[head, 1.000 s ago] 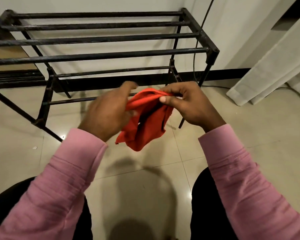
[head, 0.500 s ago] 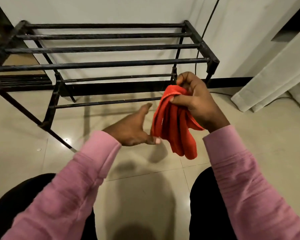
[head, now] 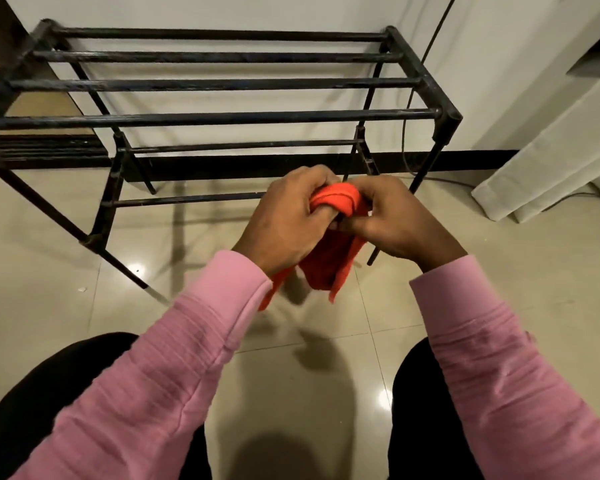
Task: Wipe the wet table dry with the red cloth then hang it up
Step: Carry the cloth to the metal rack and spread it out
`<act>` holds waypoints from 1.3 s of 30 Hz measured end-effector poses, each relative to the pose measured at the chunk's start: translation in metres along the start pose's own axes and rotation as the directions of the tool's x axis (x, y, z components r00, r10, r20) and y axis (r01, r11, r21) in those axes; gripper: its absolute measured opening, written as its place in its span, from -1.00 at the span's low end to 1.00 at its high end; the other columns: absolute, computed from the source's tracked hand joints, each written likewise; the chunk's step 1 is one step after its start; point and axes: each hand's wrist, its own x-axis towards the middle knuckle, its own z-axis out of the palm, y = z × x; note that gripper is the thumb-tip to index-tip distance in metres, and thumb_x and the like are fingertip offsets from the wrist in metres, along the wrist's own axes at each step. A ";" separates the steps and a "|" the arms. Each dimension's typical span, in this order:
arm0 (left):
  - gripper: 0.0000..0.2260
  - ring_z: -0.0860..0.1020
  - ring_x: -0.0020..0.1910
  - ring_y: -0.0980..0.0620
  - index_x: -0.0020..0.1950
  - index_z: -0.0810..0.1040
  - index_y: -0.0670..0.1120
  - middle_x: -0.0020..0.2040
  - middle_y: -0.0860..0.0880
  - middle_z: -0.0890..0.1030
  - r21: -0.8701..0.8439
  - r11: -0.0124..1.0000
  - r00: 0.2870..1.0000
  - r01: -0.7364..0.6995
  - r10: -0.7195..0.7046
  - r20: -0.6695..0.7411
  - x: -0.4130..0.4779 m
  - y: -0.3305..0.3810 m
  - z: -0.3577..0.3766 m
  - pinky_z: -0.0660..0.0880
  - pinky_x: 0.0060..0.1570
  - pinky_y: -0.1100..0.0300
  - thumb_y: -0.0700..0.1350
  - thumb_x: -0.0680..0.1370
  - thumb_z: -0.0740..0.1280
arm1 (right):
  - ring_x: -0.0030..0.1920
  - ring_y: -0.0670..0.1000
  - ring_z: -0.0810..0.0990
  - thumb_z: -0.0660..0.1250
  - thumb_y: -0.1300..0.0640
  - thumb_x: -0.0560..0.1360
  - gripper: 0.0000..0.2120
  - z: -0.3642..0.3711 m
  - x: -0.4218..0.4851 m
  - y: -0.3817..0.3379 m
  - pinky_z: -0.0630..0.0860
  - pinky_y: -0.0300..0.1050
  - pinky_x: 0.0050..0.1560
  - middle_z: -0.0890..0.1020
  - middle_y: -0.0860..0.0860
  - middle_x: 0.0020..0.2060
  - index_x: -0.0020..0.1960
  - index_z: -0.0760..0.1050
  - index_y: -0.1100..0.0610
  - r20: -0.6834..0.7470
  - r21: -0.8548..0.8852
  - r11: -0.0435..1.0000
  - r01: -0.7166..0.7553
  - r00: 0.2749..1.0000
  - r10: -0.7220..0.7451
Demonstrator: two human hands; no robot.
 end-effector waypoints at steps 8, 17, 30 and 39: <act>-0.80 0.61 -0.19 0.08 -0.09 0.53 0.13 -0.15 0.16 0.60 0.151 0.975 0.929 0.165 -0.205 0.309 0.002 -0.024 -0.024 0.52 -0.20 0.20 -0.11 0.44 0.50 | -0.14 -0.11 0.50 0.21 0.30 0.47 -0.84 -0.011 0.009 -0.011 0.43 -0.21 -0.06 0.52 -0.04 -0.18 0.01 0.47 0.16 -0.265 0.279 0.944 0.174 0.959 -0.099; -0.77 0.40 -0.22 0.11 -0.07 0.52 -0.09 -0.19 0.01 0.50 -0.366 0.918 0.942 0.154 -0.248 -0.227 0.014 -0.018 -0.035 0.34 -0.21 0.17 -0.02 0.64 0.16 | -0.08 -0.09 0.53 0.24 0.26 0.52 -0.85 -0.019 0.012 -0.005 0.48 -0.12 0.02 0.56 -0.10 -0.13 0.05 0.48 0.10 -0.561 0.147 0.983 0.112 0.827 -0.011; -0.89 0.64 -0.07 -0.03 -0.03 0.65 0.13 -0.14 0.08 0.69 0.563 0.821 0.968 0.096 -0.210 0.140 -0.013 -0.037 -0.113 0.56 -0.05 0.04 -0.07 0.51 0.39 | 0.16 0.05 0.57 0.18 0.27 0.49 -0.68 -0.043 0.013 -0.018 0.43 0.04 0.29 0.63 0.07 0.11 0.18 0.55 0.11 -0.635 0.454 0.864 0.217 0.759 0.143; -0.70 0.51 0.24 0.20 0.22 0.52 -0.10 0.31 0.01 0.51 -0.288 0.957 0.999 0.031 -0.036 -0.011 -0.016 -0.026 -0.130 0.48 0.03 0.38 -0.37 0.57 0.20 | -0.27 -0.09 0.46 0.19 0.24 0.37 -0.77 -0.041 0.017 -0.029 0.41 -0.16 -0.18 0.54 -0.11 -0.37 -0.34 0.52 -0.01 -0.611 0.544 0.802 0.246 0.771 0.177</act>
